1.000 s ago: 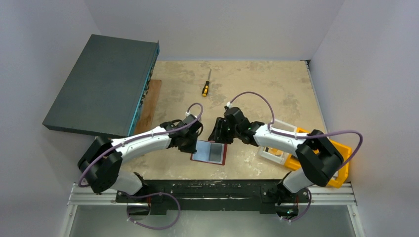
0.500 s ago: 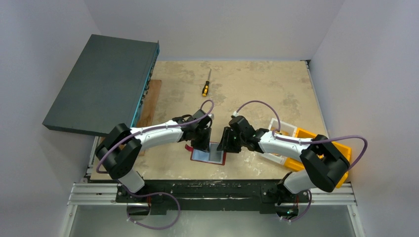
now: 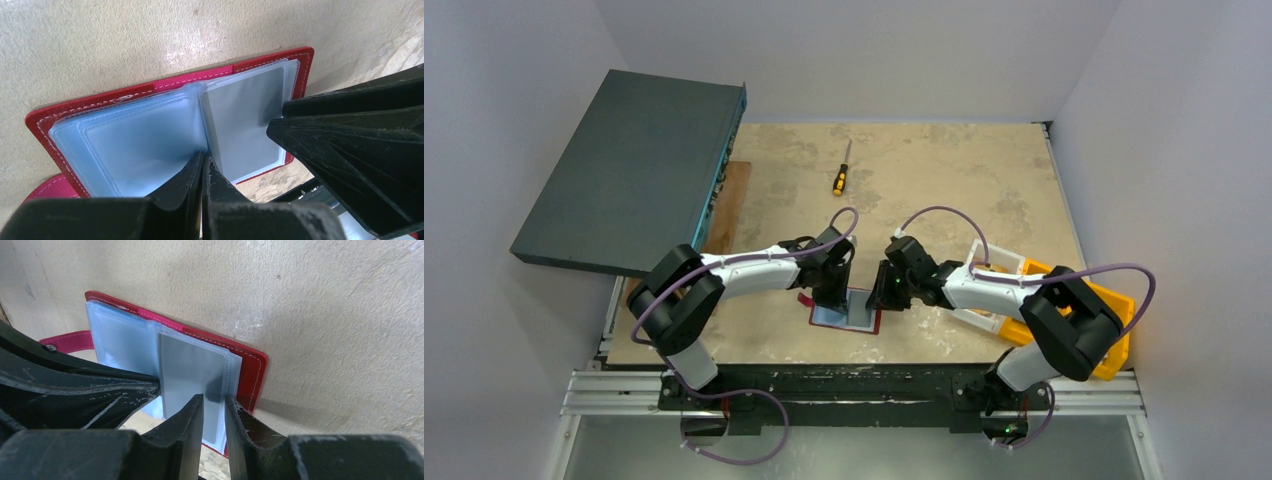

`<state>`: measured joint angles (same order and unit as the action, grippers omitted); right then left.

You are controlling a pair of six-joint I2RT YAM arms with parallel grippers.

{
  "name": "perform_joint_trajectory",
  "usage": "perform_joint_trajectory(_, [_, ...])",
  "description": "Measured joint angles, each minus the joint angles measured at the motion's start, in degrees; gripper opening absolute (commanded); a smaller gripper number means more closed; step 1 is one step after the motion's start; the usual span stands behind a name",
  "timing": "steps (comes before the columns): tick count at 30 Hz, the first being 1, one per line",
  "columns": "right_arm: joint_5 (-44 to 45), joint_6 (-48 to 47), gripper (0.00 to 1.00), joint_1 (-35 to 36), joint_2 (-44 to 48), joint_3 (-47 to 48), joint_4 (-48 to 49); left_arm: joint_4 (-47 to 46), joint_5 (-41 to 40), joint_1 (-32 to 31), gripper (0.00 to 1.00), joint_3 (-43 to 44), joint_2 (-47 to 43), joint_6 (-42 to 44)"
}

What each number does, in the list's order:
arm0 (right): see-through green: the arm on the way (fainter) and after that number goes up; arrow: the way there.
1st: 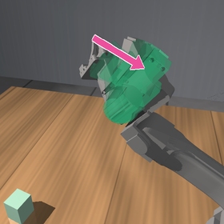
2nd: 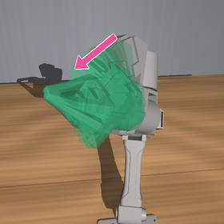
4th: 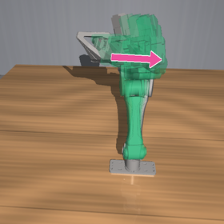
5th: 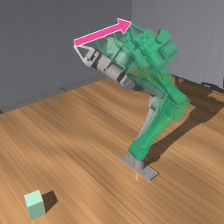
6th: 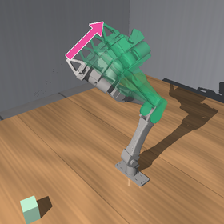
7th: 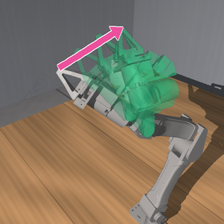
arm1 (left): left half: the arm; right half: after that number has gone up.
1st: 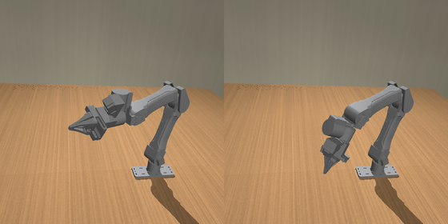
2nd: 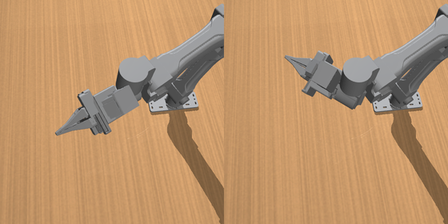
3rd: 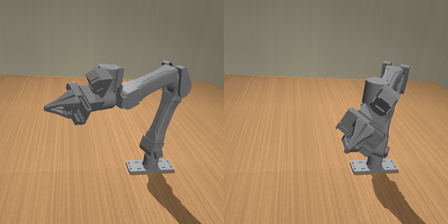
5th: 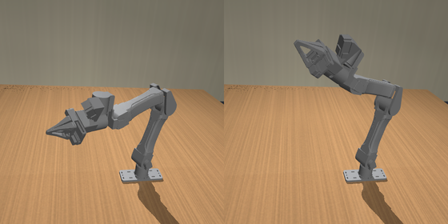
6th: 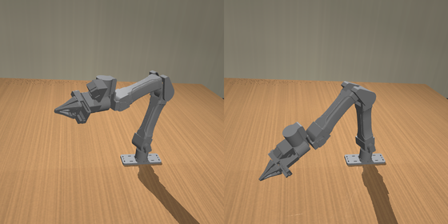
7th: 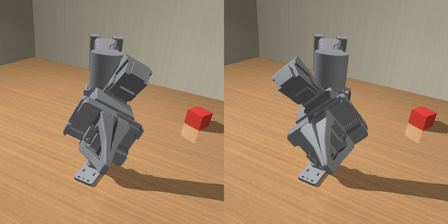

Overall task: Take the credit cards out of the card holder
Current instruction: Remove the credit card from the card holder.

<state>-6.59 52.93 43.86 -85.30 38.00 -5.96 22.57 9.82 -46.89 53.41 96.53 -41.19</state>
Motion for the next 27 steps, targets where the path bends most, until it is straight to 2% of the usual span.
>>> perform_joint_trajectory(27, [-4.35,0.63,0.31,-0.52,-0.13,0.33,3.52,-0.02,0.9,0.33,0.0,0.0,0.22,-0.17])
